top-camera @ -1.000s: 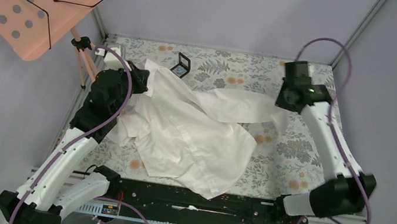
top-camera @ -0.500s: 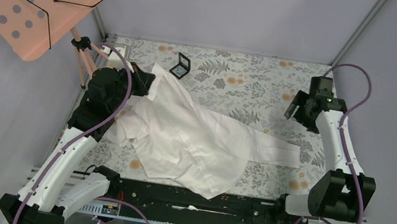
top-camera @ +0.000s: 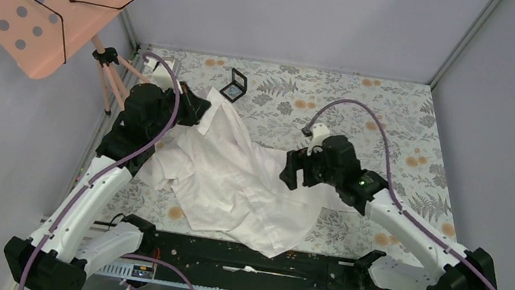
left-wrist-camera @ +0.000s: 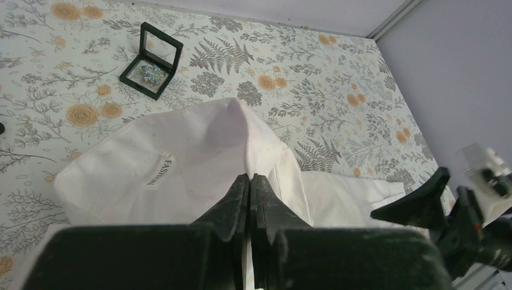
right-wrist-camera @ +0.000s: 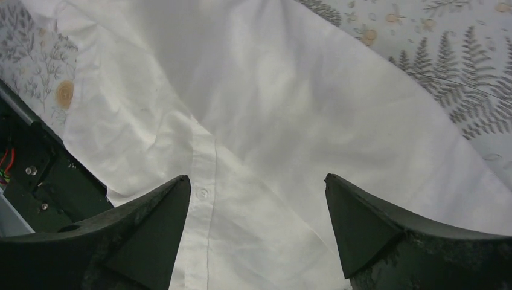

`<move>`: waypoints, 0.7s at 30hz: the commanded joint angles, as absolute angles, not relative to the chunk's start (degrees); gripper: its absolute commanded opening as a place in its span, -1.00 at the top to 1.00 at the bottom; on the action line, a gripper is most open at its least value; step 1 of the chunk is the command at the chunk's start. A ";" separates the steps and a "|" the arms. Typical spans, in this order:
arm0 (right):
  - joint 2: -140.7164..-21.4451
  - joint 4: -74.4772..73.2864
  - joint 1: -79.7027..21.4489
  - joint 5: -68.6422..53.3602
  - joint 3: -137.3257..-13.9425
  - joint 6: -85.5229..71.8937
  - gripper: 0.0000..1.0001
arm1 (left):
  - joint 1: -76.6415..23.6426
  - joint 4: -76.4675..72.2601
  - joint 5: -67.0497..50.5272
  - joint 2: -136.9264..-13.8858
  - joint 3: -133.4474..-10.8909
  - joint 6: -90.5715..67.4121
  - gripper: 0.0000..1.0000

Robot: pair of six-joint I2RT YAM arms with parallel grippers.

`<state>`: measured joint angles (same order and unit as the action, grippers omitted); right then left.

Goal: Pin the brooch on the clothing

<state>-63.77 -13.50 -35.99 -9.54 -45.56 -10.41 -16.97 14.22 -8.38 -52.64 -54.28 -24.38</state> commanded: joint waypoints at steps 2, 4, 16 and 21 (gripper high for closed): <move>-70.72 -3.44 -44.40 -2.38 -42.95 -9.56 -0.76 | -16.87 13.24 -8.34 -53.58 -57.82 -27.01 1.00; -73.88 -2.80 -46.88 3.53 -42.81 -9.24 -0.76 | -16.80 13.68 -8.05 -53.70 -58.34 -27.07 1.00; -85.18 5.06 -56.08 14.07 -43.94 -6.89 -0.70 | -16.79 14.65 -7.68 -53.25 -59.44 -27.67 1.00; -88.63 9.09 -59.38 20.74 -43.96 -8.74 -0.70 | -16.79 15.17 -7.64 -53.39 -60.14 -27.69 1.00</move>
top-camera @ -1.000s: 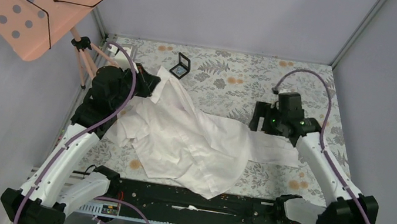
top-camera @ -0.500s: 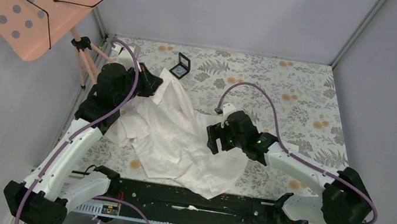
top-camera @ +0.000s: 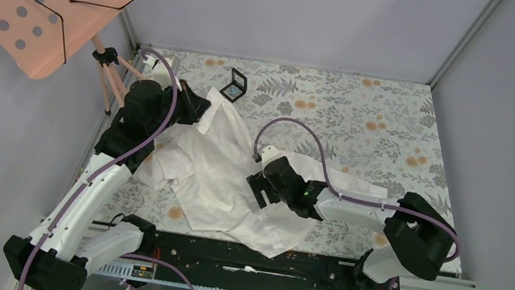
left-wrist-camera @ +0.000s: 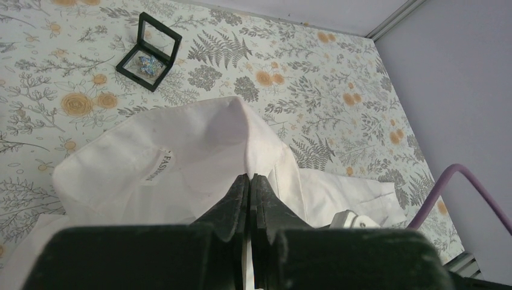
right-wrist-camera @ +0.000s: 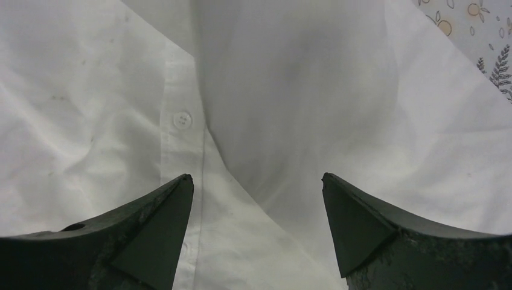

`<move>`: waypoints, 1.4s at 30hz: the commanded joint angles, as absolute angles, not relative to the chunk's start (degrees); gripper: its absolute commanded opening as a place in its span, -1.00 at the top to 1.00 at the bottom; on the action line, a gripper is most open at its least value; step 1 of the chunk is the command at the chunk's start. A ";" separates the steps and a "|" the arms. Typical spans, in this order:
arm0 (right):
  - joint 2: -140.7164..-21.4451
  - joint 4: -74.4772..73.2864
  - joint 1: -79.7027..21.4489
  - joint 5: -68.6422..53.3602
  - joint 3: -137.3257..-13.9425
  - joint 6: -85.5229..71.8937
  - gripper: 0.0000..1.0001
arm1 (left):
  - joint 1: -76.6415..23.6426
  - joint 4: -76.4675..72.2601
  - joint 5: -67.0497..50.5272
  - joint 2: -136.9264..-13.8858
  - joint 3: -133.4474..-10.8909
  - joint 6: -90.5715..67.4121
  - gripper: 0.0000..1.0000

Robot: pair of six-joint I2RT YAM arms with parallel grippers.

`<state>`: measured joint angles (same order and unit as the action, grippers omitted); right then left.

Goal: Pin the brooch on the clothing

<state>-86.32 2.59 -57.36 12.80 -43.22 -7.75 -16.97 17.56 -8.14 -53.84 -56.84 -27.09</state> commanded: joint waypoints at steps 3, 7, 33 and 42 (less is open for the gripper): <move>-91.44 6.34 -59.72 31.29 -46.16 -11.39 -0.68 | -16.79 15.44 -7.51 -53.28 -60.42 -27.62 1.00; -92.98 3.71 -59.75 37.03 -46.86 -13.14 -0.55 | -16.76 15.64 -7.07 -53.16 -60.89 -27.47 1.00; -58.33 -7.55 -52.47 56.96 -53.36 11.27 1.00 | -16.77 8.44 1.15 -45.50 -65.25 -10.87 1.00; -49.22 -20.84 -52.53 48.75 -73.30 26.59 1.00 | -16.78 8.55 -12.08 -44.66 -79.63 -2.65 1.00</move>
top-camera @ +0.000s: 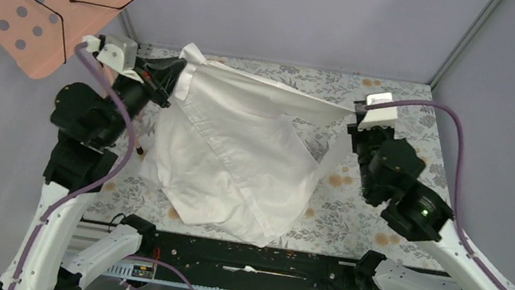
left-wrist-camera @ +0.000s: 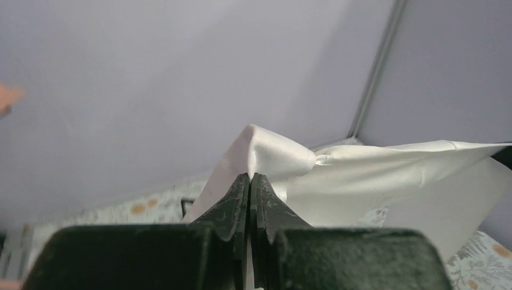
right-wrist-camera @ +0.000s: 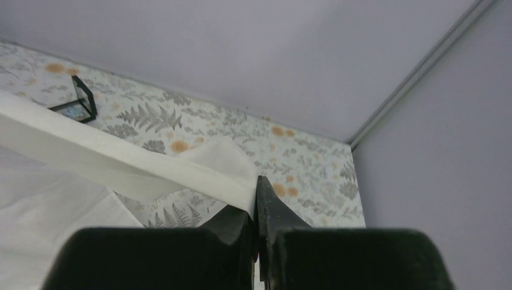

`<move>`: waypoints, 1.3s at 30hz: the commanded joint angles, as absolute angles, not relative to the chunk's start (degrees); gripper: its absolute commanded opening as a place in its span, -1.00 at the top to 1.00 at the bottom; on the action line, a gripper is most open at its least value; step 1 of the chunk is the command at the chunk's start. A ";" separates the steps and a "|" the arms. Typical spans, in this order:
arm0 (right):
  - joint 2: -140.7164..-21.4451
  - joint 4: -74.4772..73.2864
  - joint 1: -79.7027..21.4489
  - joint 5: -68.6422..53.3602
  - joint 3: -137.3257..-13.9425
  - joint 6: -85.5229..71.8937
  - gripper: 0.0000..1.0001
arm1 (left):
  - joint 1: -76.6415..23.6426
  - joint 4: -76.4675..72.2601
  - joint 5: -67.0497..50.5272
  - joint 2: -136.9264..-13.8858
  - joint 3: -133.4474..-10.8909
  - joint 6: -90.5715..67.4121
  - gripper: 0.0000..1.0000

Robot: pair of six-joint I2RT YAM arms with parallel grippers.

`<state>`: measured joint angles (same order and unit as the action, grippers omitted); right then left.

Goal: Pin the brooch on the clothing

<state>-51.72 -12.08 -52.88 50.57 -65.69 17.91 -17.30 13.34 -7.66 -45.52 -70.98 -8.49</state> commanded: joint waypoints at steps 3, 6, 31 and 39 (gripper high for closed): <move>-47.74 -27.16 -52.56 45.01 -79.86 26.18 1.00 | -16.79 10.27 -15.42 -44.50 -84.09 -2.38 1.00; -46.34 -32.25 -52.60 41.81 -85.50 25.05 1.00 | -16.79 11.74 -18.13 -44.06 -87.79 -2.71 1.00; -59.16 -24.78 -17.24 29.56 -66.20 9.93 1.00 | -18.18 -6.56 -14.44 -76.94 -73.73 -11.63 1.00; -92.18 -26.11 -4.78 21.74 -80.23 2.84 1.00 | -22.75 -5.64 -1.85 -107.33 -89.85 -7.43 1.00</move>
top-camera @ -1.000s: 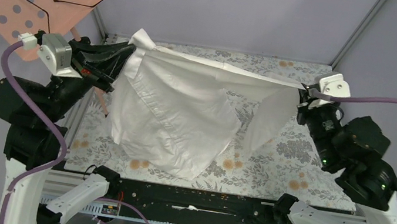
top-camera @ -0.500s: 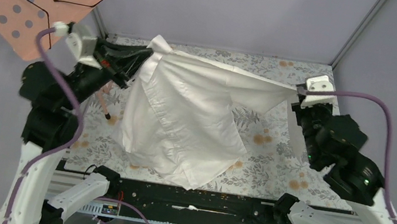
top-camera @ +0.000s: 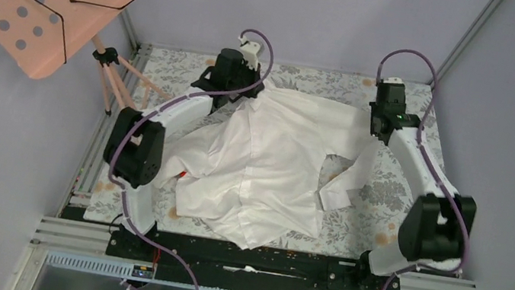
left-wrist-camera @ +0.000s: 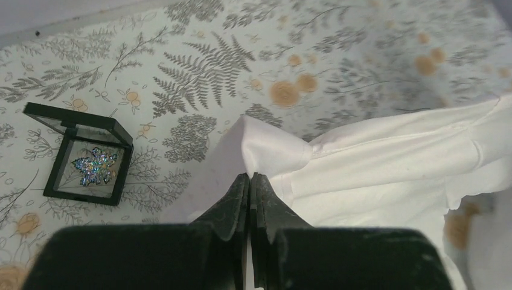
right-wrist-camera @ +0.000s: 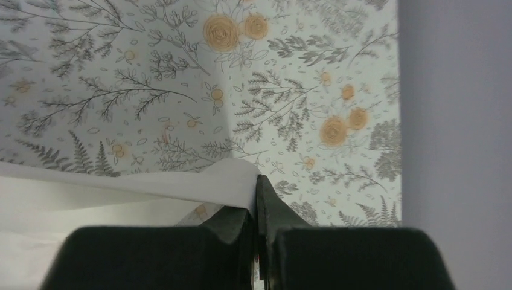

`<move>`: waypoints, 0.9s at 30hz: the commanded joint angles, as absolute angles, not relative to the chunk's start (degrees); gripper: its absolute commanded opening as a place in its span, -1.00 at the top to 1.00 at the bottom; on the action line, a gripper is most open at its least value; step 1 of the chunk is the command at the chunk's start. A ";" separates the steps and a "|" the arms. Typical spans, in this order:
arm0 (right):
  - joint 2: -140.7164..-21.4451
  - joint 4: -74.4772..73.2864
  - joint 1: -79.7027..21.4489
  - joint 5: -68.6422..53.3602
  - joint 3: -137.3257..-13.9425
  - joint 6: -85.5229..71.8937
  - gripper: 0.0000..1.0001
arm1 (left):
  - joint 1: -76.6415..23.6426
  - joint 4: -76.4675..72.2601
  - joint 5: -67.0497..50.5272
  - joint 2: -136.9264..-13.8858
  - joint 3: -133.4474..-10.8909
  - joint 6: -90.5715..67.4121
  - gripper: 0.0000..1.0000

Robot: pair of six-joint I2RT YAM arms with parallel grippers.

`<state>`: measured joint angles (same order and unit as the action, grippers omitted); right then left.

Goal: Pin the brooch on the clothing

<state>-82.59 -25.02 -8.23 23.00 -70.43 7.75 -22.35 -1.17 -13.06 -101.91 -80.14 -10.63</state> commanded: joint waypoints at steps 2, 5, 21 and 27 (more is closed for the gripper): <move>-99.06 -28.84 -3.60 21.95 -86.99 2.04 1.00 | -23.22 -5.10 1.20 -111.69 -93.25 -7.98 0.98; -107.88 -33.37 -2.29 22.20 -96.89 1.67 0.82 | -23.62 -4.90 1.92 -114.84 -95.70 -9.49 0.36; -89.70 -50.25 -3.34 6.18 -78.40 -10.11 -0.99 | -30.48 -2.73 -9.80 -93.90 -73.26 -18.67 -0.89; -82.86 -48.13 -10.63 3.32 -65.82 -16.47 -0.86 | -31.20 -4.55 -13.01 -85.71 -58.24 -27.04 -0.89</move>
